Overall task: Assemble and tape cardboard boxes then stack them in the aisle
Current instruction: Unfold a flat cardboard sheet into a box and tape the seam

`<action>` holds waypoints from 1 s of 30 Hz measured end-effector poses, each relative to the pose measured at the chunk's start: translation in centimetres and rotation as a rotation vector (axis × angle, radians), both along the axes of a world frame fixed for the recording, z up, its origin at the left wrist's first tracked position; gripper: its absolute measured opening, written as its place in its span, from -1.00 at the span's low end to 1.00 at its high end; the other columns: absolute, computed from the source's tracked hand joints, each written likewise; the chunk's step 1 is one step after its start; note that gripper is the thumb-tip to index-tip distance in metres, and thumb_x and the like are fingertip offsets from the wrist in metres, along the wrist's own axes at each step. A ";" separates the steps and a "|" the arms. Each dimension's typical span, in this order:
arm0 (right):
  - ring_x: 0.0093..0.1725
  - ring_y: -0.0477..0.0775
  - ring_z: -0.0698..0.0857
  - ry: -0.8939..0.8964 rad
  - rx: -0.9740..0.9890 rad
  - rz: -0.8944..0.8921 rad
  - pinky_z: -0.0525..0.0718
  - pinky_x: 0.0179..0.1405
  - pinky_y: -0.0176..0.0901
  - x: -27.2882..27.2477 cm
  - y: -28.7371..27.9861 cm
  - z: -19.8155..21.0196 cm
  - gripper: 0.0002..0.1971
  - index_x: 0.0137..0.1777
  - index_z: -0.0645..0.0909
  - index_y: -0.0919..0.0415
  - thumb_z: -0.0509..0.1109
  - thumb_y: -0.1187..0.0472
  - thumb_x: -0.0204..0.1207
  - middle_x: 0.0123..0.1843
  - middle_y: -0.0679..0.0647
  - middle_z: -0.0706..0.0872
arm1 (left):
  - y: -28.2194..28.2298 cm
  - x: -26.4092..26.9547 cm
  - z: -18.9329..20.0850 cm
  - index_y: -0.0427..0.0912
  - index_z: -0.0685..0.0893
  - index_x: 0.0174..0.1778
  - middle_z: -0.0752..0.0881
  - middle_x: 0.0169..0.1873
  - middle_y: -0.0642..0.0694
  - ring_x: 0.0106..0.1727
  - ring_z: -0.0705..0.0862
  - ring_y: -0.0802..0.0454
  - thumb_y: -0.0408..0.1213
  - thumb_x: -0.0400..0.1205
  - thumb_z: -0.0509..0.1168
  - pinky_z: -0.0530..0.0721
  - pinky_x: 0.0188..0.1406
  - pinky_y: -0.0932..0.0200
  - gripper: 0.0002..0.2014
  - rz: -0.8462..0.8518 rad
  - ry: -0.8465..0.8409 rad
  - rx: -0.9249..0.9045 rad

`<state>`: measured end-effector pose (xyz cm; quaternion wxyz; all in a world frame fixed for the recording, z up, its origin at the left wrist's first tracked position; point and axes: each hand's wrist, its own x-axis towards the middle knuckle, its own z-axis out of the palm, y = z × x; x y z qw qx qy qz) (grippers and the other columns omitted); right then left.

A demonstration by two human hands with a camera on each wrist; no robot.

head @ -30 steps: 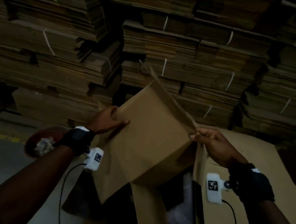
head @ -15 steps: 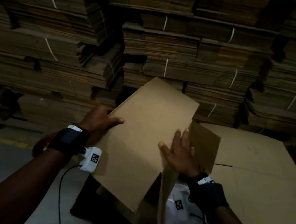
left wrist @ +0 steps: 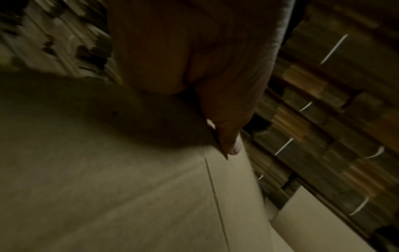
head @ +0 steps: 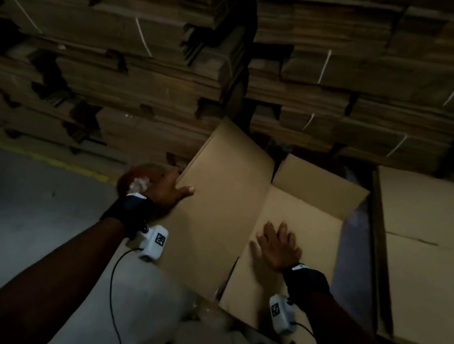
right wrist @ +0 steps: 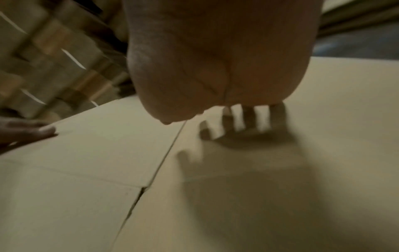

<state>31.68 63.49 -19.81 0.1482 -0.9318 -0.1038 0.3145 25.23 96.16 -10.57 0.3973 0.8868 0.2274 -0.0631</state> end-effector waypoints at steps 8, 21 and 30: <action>0.74 0.50 0.01 -0.141 -0.139 -0.624 0.07 0.68 0.41 -7.3 -7.3 -2.6 0.03 0.81 -0.06 0.24 0.22 -0.41 0.57 0.78 0.46 -0.06 | 2.5 -4.1 -8.8 -0.21 0.68 0.39 0.79 0.22 -0.14 0.23 0.75 -0.12 -0.03 0.66 0.44 0.68 0.30 -0.11 -0.55 0.073 -0.024 -0.191; -0.27 0.10 0.74 -0.098 0.489 -0.886 0.71 -0.22 0.06 -7.6 -13.7 1.7 -0.33 -0.03 0.71 0.36 0.46 -0.38 0.49 -0.24 0.20 0.75 | 0.8 -6.4 -8.3 -0.11 0.65 0.36 0.78 0.18 -0.12 0.15 0.76 -0.10 -0.14 0.66 0.45 0.72 0.23 -0.17 -0.65 0.096 -0.148 -0.243; 0.17 -0.02 0.80 -0.176 0.878 -0.739 0.80 0.18 0.07 -9.8 -17.4 2.9 -0.70 0.40 0.59 0.26 0.42 0.32 0.69 0.19 0.07 0.80 | -4.3 -7.8 -1.4 -0.02 0.61 0.46 0.78 0.06 0.33 0.08 0.74 0.35 -0.25 0.67 0.44 0.72 0.12 0.10 -0.59 0.009 -0.311 -0.177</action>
